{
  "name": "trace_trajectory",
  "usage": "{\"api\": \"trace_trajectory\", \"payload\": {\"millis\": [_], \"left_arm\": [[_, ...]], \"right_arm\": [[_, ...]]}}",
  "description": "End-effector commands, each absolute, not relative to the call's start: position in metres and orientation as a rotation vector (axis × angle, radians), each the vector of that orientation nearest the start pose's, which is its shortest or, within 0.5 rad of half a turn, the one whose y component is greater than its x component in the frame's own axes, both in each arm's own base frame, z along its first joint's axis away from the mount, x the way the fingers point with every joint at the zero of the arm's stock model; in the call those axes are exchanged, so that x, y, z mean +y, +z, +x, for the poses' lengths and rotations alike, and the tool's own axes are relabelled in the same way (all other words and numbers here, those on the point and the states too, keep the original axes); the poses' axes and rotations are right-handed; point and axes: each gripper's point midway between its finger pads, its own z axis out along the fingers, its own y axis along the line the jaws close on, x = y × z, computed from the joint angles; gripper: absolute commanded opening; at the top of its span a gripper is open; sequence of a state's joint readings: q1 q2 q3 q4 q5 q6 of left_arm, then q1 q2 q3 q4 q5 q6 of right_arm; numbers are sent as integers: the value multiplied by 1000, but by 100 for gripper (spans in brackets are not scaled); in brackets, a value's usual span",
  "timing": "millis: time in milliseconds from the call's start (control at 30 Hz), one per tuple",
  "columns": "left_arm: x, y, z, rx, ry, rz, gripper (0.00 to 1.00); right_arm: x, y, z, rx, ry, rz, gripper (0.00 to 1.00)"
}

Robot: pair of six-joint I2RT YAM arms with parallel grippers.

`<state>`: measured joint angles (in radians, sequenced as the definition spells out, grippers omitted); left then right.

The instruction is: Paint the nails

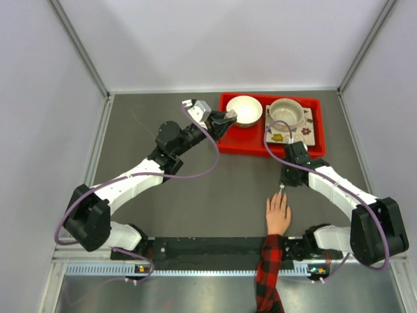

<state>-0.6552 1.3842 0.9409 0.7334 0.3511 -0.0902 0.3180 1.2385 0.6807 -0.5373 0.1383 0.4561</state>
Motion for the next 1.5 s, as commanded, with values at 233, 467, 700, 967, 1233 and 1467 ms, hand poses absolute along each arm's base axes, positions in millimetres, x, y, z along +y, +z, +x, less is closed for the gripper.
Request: {"api": "trace_trajectory", "payload": {"millis": [233, 467, 700, 967, 1233, 1467], "left_arm": [[-330, 383, 322, 1069, -878, 648, 0], [-331, 381, 323, 1074, -882, 646, 0], [-331, 380, 324, 1078, -887, 648, 0], [-332, 379, 325, 1080, -892, 647, 0], [-332, 378, 325, 1082, -894, 647, 0], [-332, 378, 326, 1082, -897, 647, 0]], "right_arm": [[71, 55, 263, 2576, 67, 252, 0], [71, 54, 265, 2574, 70, 249, 0], [70, 52, 264, 2584, 69, 252, 0], [69, 52, 265, 2581, 67, 254, 0], [68, 51, 267, 2581, 68, 261, 0], [68, 52, 268, 2579, 73, 260, 0]]}}
